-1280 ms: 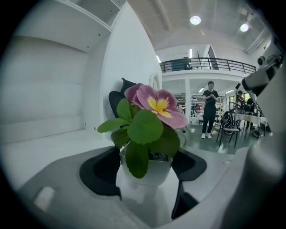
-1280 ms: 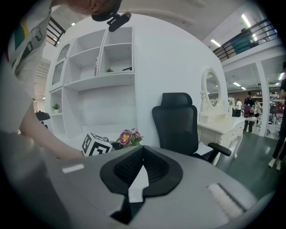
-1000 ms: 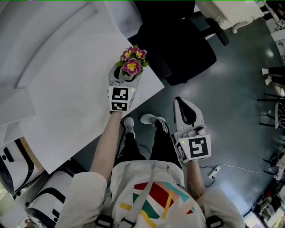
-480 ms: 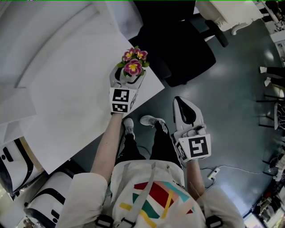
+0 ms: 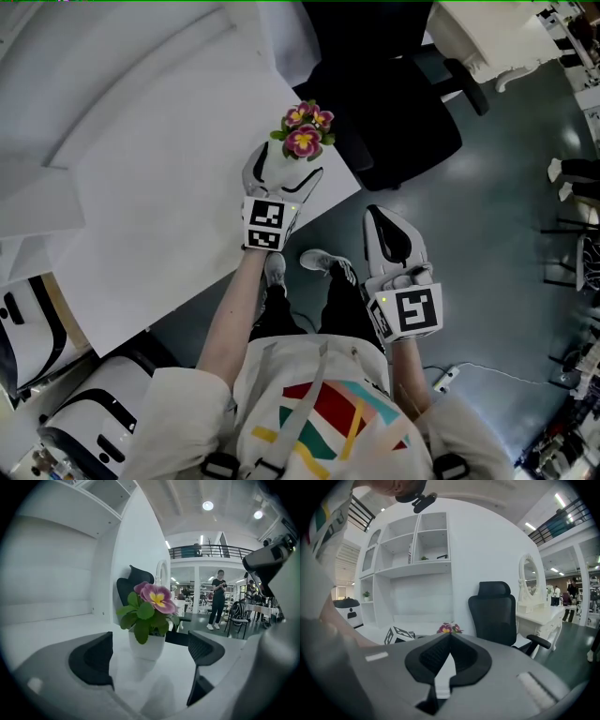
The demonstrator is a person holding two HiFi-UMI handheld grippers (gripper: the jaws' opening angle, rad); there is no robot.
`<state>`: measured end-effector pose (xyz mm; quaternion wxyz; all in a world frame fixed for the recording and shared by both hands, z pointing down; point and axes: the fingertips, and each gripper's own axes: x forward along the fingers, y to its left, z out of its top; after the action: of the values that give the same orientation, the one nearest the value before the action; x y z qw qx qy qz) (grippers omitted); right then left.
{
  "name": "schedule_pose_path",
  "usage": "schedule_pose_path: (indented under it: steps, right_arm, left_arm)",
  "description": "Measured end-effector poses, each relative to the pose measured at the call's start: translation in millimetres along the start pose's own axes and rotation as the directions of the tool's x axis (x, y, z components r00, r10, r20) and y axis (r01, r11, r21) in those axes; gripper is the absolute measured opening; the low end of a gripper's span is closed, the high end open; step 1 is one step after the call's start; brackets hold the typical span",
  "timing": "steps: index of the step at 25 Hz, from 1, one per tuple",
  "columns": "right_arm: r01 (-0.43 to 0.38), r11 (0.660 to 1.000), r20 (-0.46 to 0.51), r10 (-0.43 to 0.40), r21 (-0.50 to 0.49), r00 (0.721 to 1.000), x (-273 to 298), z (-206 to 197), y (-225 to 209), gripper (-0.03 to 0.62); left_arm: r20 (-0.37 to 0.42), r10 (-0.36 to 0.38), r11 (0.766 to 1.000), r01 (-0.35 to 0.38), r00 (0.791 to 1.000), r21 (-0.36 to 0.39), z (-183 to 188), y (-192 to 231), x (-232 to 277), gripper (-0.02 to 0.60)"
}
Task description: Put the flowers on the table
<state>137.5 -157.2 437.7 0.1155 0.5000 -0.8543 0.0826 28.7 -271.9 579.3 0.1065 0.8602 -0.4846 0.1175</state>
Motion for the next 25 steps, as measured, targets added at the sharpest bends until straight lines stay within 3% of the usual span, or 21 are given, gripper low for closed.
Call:
schedule_pose_path:
  steps: [7,12,18,22,25]
  right_arm:
    - [-0.091,0.995,0.064,0.094,-0.050,0.994,16.9,32.0,42.6,0.002]
    - [-0.163,0.981,0.139,0.177,-0.107,0.974,33.9,69.3,83.3,0.002]
    - [-0.284,0.945,0.205,0.314,-0.163,0.927,62.5,108.7,144.3,0.002]
    - [-0.356,0.913,0.246,0.398,-0.200,0.884,70.0,131.9,187.7,0.002]
    - [-0.408,0.884,0.266,0.460,-0.227,0.847,77.0,146.5,218.8,0.002]
  left_arm:
    - [0.080,0.075,0.997,-0.075,0.994,0.004,35.4,22.0,-57.7,0.492]
    - [0.139,0.207,0.978,-0.210,0.968,0.005,65.5,59.6,-124.6,0.482]
    - [0.235,0.407,0.911,-0.412,0.883,-0.030,107.9,102.9,-230.2,0.423]
    - [0.283,0.493,0.866,-0.495,0.823,-0.068,132.3,112.9,-294.7,0.300]
    - [0.336,0.557,0.815,-0.578,0.760,-0.042,151.5,123.0,-336.3,0.246]
